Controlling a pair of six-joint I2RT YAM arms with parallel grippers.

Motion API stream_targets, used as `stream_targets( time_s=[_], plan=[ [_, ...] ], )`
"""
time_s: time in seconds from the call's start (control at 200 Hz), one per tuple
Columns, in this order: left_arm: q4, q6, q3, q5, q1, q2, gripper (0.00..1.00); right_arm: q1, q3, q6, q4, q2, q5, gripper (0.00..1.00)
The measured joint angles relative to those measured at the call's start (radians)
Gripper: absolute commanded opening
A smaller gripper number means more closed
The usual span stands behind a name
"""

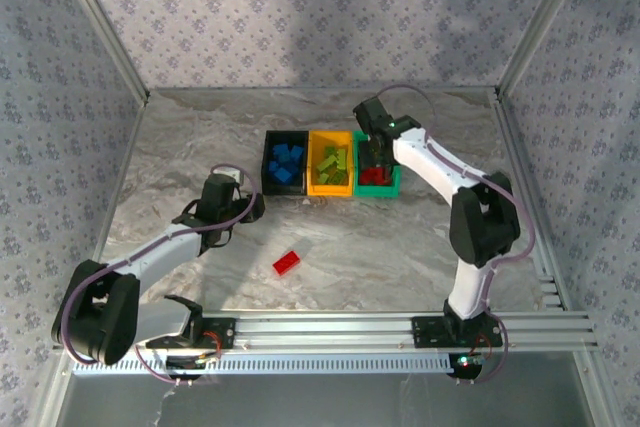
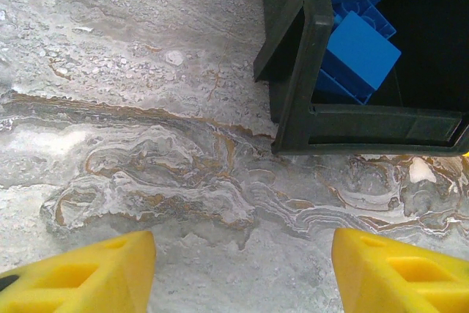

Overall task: Sort the legos into containers by color
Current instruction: Place the lego in the container, then pick up the lego from the middle-left of the table.

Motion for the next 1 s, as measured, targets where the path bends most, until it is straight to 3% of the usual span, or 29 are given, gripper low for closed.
stream_targets(
  time_s=[0.375,0.735,1.0],
  plan=[
    [0.000,-0.004,0.004,0.021,0.000,0.019,0.65,0.016,-0.364,0.008,0.134,-0.275,0.027,0.54],
    [-0.015,-0.004,0.005,-0.003,0.002,0.016,0.65,0.006,-0.586,-0.001,0.299,-0.414,0.032,0.55],
    [-0.077,-0.026,0.005,0.138,0.002,0.008,0.65,0.009,-0.720,-0.032,0.468,-0.451,0.033,0.55]
  ],
)
